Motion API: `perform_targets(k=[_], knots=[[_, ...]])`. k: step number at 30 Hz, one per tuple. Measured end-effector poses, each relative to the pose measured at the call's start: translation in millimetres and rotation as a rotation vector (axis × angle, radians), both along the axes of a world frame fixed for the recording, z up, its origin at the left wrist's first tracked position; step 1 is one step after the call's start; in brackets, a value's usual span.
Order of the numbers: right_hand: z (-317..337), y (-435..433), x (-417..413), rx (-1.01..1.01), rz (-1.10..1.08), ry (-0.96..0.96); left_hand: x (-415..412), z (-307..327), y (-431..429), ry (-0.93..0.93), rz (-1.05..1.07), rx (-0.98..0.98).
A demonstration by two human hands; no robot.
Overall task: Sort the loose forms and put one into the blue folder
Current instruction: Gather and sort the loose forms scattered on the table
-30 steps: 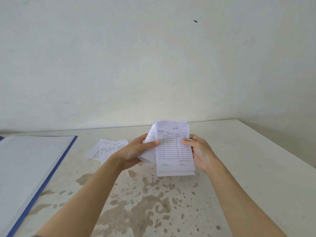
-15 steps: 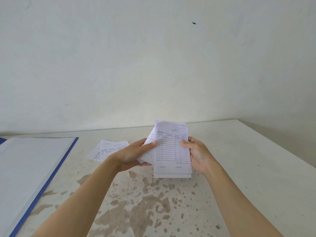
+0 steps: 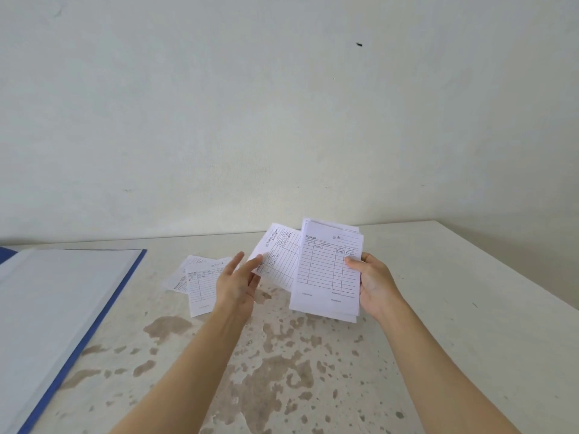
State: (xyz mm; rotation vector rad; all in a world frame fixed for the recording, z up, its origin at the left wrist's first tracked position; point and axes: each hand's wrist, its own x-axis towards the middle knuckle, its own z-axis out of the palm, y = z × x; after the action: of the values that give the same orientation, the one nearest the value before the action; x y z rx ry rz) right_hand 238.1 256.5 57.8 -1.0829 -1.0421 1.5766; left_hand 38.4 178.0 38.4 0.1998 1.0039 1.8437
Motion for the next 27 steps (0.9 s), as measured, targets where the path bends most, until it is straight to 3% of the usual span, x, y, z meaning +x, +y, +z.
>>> perform_targets(k=[5,9,11,14,16,18,27], knots=[[-1,1,-1,-0.001,-0.049,-0.01,22,-4,1,-0.172,0.08,0.003],[-1,-1,-2,0.003,-0.063,0.0,43,-6,2,-0.093,0.075,-0.05],[-1,-2,-3,0.004,-0.065,-0.014,45,-5,6,0.048,0.11,-0.098],[-1,-3,2,0.015,-0.133,-0.03,31,2,9,0.487,0.216,-0.192],[0,-2,8,0.026,-0.152,-0.022,15,11,6,0.785,0.255,-0.185],[3,-2,13,0.044,-0.115,-0.015,-2,21,3,0.947,0.243,-0.13],[15,-14,-10,0.097,0.077,0.025,-14,43,-1,0.795,-0.203,0.071]])
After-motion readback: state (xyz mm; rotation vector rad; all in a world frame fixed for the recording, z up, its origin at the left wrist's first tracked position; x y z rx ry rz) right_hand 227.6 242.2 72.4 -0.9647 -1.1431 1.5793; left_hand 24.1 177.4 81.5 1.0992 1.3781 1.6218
